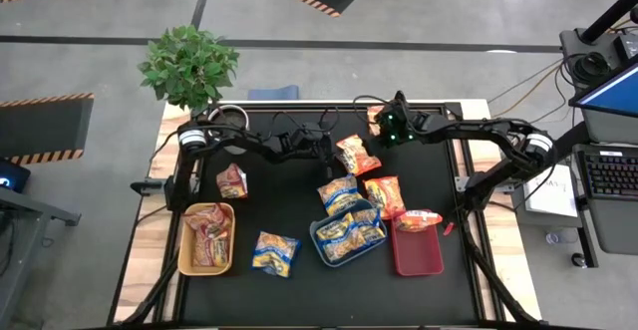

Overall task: Sort Maruchan noodles
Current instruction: Put the middle orange noodle pack into the red bin

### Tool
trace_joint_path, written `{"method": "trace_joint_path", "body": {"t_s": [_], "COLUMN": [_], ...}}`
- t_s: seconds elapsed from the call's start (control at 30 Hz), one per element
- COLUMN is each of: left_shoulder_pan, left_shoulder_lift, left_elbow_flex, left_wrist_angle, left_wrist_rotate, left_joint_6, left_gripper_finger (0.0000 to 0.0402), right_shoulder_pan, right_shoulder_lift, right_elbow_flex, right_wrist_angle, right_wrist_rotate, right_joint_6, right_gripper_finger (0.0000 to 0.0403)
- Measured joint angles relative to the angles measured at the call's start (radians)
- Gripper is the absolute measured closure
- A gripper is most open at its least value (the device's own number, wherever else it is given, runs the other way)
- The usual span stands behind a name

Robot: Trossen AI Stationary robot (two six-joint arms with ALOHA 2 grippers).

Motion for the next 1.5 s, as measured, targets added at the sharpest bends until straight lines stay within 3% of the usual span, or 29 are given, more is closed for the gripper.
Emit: {"method": "trace_joint_path", "body": {"t_s": [0.3, 0.57, 0.77, 0.97, 1.23, 1.37, 1.5], "left_shoulder_pan": [0.000, 0.000, 0.000, 0.000, -0.001, -0.001, 0.002], "left_shoulder_lift": [0.001, 0.002, 0.002, 0.002, -0.029, -0.083, -0.189], "left_elbow_flex": [0.000, -0.001, -0.002, -0.003, -0.006, -0.015, -0.043], "left_wrist_angle": [-0.030, -0.059, -0.066, -0.067, -0.085, -0.091, -0.072], "left_wrist_rotate": [0.000, -0.001, -0.001, 0.000, 0.001, 0.002, -0.010], "left_joint_6": [-0.004, -0.029, -0.030, -0.030, -0.048, -0.045, -0.026], "left_gripper_finger": [0.0402, 0.0402, 0.0402, 0.0402, 0.0402, 0.0402, 0.0402], "right_shoulder_pan": [0.001, 0.000, -0.003, -0.003, -0.002, 0.000, 0.004], "right_shoulder_lift": [0.123, 0.226, 0.261, 0.274, 0.247, 0.236, 0.225], "right_elbow_flex": [0.000, 0.000, -0.002, -0.002, -0.002, 0.001, 0.001], "right_wrist_angle": [0.051, 0.252, 0.349, 0.377, 0.388, 0.399, 0.399], "right_wrist_rotate": [-0.016, -0.246, -0.296, -0.326, -0.338, -0.352, -0.360], "right_joint_6": [-0.001, 0.058, 0.080, 0.069, 0.050, 0.044, 0.035], "right_gripper_finger": [0.0133, 0.0124, 0.0128, 0.0163, 0.0247, 0.0286, 0.0297]}}
